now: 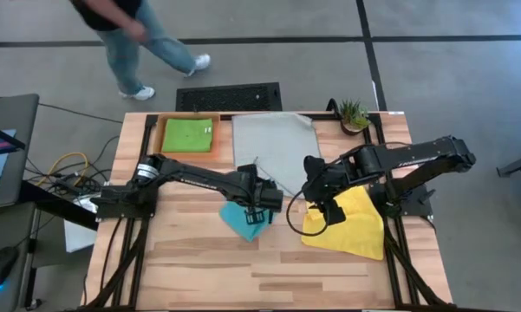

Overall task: Fold microfiber towels
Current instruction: Fold the blue microfiber towel

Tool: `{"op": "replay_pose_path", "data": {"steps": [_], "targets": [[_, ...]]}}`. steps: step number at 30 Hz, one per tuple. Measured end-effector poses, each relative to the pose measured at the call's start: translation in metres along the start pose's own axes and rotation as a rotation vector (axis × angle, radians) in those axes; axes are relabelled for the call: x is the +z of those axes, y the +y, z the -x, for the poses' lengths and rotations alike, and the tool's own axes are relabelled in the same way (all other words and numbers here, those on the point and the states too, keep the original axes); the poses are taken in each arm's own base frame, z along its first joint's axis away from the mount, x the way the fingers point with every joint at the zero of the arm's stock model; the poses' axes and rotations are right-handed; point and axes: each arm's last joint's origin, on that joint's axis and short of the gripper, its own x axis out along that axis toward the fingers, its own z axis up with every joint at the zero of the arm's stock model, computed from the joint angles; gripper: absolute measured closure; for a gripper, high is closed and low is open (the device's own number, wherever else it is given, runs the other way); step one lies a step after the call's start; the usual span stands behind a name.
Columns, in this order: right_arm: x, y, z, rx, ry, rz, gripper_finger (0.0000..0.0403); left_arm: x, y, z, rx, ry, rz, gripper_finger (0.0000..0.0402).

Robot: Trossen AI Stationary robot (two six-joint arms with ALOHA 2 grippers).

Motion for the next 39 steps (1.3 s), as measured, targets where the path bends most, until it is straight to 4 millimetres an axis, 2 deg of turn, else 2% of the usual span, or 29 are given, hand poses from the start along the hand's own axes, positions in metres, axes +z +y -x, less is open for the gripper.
{"op": "replay_pose_path", "data": {"steps": [4,9,24,28,33,39], "targets": [[-0.001,0.000,0.002,-0.001,-0.005,-0.018,0.0177,0.009,0.006,-0.003,-0.007,-0.063,0.015,0.0401],[-0.002,0.001,0.004,0.000,-0.001,-0.018,0.0177,0.011,0.013,-0.006,-0.066,-0.052,0.058,0.0401],[-0.003,0.001,0.004,0.001,0.003,-0.019,0.0177,0.014,0.012,-0.007,-0.150,-0.048,0.146,0.0398],[-0.003,0.001,0.004,0.001,0.004,-0.019,0.0177,0.014,0.010,-0.011,-0.154,-0.041,0.137,0.0371],[-0.003,0.001,0.004,0.001,0.005,-0.018,0.0177,0.015,0.006,-0.020,-0.151,-0.014,0.134,0.0318],[-0.003,0.001,0.004,0.002,0.007,-0.018,0.0177,0.013,0.005,-0.022,-0.155,0.010,0.157,0.0270]]}}
